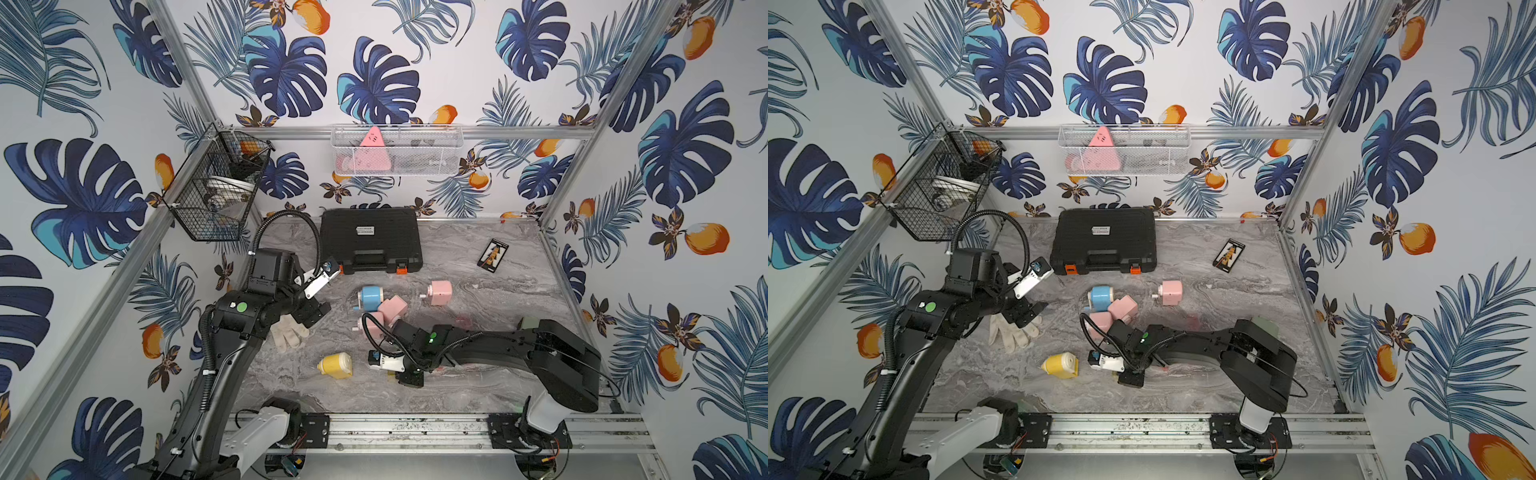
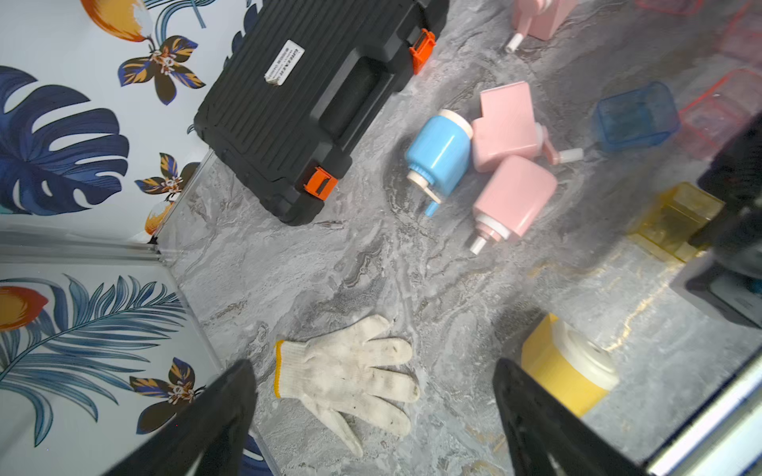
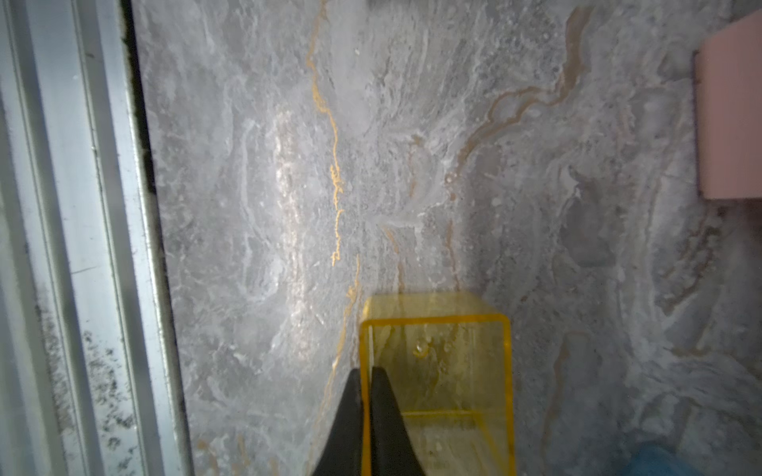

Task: Put the tray back into the pencil sharpener
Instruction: Move the container to the center of the board.

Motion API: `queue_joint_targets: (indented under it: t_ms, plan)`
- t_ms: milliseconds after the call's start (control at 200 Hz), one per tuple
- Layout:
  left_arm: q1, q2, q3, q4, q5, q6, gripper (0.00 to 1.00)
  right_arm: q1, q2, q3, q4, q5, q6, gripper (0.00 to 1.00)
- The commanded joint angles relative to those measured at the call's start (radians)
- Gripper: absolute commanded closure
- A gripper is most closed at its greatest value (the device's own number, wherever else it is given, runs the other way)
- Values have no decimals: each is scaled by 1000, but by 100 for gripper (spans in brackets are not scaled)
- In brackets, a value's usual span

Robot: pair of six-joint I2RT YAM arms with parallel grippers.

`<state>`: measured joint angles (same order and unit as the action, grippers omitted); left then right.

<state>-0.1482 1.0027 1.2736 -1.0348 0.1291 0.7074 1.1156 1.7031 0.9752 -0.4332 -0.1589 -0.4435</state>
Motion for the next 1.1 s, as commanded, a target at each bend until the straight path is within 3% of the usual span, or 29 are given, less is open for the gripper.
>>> queue_joint_targets:
  t_ms: [0, 310, 375, 485, 641, 831, 1096]
  plan:
    - [-8, -11, 28, -153, 78, 79, 5, 1, -17, -21, -46, 9, -22, 97]
    - [-22, -36, 12, -363, 163, 203, 5, 1, -106, -117, -82, 33, -6, 97]
    - [-22, -36, -6, -393, 172, 230, 6, 1, -109, -119, -73, 39, 2, 90]
    - [-24, -36, -32, -414, 207, 256, 7, 1, -130, -110, -47, 45, 27, 70]
    - [-34, -27, -89, -407, 244, 268, 8, 1, -211, -116, 20, 41, 76, 56]
    - [-54, -2, -161, -411, 228, 298, 9, 1, -366, -174, 189, 77, 201, 50]
    - [-63, 12, -302, -314, 244, 336, 15, 1, -553, -261, 302, 270, 365, 48]
